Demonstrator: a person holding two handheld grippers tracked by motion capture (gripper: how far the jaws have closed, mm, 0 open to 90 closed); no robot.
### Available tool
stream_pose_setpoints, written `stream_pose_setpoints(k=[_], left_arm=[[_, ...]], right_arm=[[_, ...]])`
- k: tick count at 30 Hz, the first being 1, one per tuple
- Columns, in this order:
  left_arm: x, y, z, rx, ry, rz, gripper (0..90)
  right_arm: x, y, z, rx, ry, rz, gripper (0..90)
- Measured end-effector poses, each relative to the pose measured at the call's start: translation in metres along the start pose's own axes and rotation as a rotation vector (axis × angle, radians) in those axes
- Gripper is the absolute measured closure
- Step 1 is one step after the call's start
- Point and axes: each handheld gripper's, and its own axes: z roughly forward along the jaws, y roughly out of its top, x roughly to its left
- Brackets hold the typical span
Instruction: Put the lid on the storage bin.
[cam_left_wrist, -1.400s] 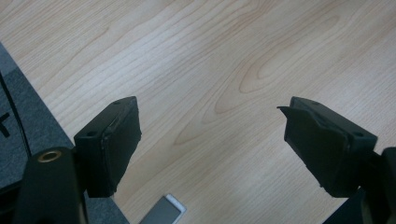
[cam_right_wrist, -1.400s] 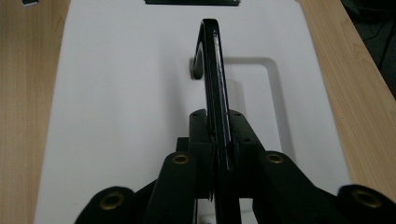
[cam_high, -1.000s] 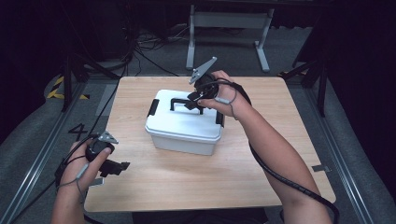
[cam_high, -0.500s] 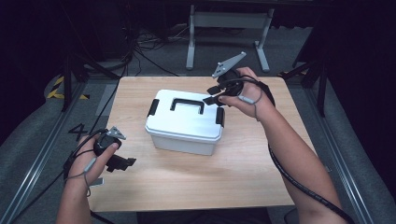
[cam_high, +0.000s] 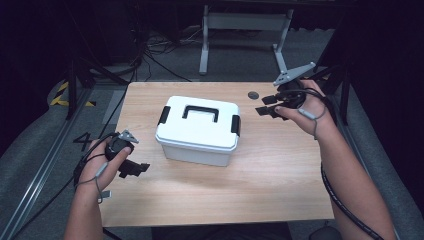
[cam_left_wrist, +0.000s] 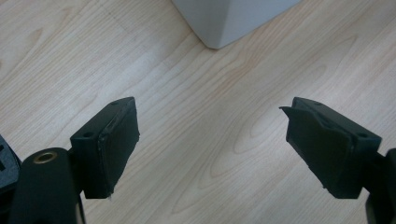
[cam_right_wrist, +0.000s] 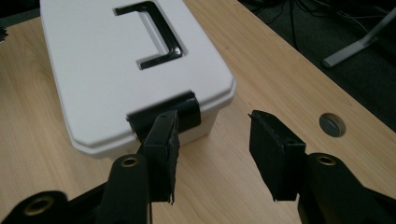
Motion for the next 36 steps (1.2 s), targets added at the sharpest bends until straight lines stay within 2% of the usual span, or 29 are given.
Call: stream_pose_setpoints(k=[8, 15, 17, 20, 23, 24, 30, 33, 34, 36], left_arm=[[0.003, -0.001, 0.001, -0.014, 0.028, -0.044, 17.5], [0.005, -0.006, -0.001, -0.021, 0.020, -0.059, 17.6], [0.008, -0.009, -0.001, -0.020, 0.019, -0.064, 17.8], [0.010, -0.011, 0.000, -0.016, 0.021, -0.072, 18.2], [0.011, -0.012, 0.001, -0.018, 0.021, -0.074, 18.2], [0.011, -0.012, 0.001, -0.018, 0.021, -0.074, 18.2], [0.013, -0.013, 0.005, -0.012, 0.030, -0.077, 18.1], [0.014, -0.012, 0.006, -0.011, 0.035, -0.081, 18.0], [0.014, -0.012, 0.007, -0.013, 0.036, -0.083, 17.9], [0.014, -0.011, 0.009, -0.013, 0.035, -0.082, 17.9]], right_arm=[[-0.014, -0.027, -0.016, 0.013, -0.039, 0.051, 50.0], [-0.024, -0.049, -0.017, 0.048, -0.055, 0.088, 45.5], [-0.026, -0.057, -0.015, 0.067, -0.064, 0.100, 44.5], [-0.030, -0.075, -0.010, 0.067, -0.062, 0.131, 44.1], [-0.033, -0.091, -0.005, 0.079, -0.081, 0.151, 44.0], [-0.033, -0.091, -0.005, 0.079, -0.081, 0.151, 44.0], [-0.037, -0.122, 0.014, 0.118, -0.084, 0.187, 42.2], [-0.037, -0.129, 0.018, 0.123, -0.089, 0.193, 42.1], [-0.037, -0.139, 0.023, 0.116, -0.098, 0.214, 41.6], [-0.037, -0.143, 0.024, 0.113, -0.099, 0.219, 41.6]])
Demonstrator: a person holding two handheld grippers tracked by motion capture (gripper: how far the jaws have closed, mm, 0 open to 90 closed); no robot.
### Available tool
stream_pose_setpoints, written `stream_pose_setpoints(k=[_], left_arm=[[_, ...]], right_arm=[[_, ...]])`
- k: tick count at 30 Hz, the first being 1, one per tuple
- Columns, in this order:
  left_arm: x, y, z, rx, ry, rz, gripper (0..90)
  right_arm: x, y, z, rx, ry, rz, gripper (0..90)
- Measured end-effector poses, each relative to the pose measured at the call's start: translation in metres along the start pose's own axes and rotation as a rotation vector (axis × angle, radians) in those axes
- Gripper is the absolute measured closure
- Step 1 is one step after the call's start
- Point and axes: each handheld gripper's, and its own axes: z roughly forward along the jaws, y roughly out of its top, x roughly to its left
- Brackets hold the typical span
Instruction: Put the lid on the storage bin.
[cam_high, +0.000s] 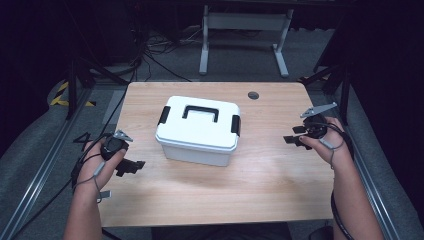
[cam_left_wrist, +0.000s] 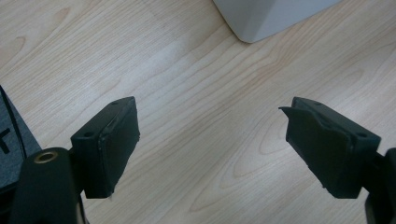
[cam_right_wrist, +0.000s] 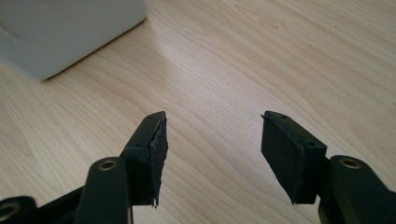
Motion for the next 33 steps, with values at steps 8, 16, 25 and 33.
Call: stream_pose_setpoints(k=[8, 16, 25, 33], left_arm=[[0.001, 0.003, 0.004, -0.003, 0.008, 0.005, 17.7], [0.002, 0.001, 0.006, 0.001, 0.003, 0.006, 17.6], [0.003, 0.001, 0.010, 0.017, -0.014, 0.006, 18.1], [0.002, 0.003, 0.015, 0.036, -0.023, 0.015, 18.0]], right_arm=[[-0.002, -0.020, 0.017, -0.003, 0.019, 0.035, 41.1], [0.001, -0.028, 0.032, 0.046, 0.023, 0.040, 38.5], [0.002, -0.038, 0.053, 0.134, 0.013, 0.039, 37.6], [0.000, -0.044, 0.058, 0.166, 0.001, 0.042, 37.6]])
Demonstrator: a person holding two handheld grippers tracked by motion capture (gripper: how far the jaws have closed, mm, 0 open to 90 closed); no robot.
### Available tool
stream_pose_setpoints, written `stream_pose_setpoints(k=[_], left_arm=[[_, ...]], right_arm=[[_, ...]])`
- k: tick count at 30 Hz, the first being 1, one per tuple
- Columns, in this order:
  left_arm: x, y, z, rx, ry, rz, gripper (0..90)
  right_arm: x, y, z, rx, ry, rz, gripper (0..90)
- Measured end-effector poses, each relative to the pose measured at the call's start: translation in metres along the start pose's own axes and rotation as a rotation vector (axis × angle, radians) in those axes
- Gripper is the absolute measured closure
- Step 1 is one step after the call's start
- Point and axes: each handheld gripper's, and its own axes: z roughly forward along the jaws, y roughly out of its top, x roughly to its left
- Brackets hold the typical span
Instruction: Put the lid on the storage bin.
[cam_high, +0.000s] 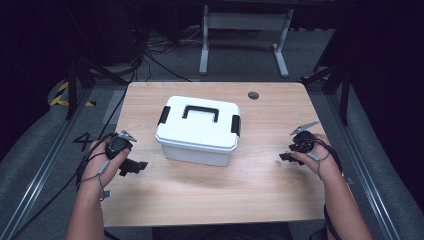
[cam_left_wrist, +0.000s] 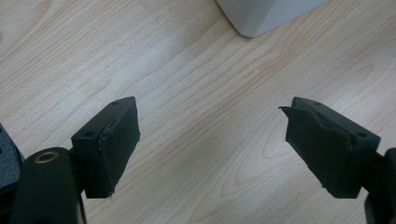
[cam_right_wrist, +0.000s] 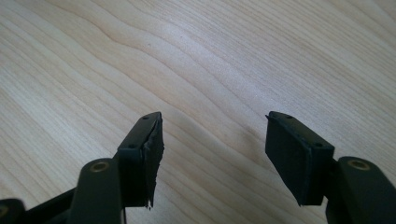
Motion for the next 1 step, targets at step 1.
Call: stream_pose_setpoints(k=[1], left_arm=[[0.0000, 0.0000, 0.0000, 0.000, 0.000, 0.000, 17.9]], right_arm=[[0.0000, 0.0000, 0.0000, 0.000, 0.000, 0.000, 37.6]])
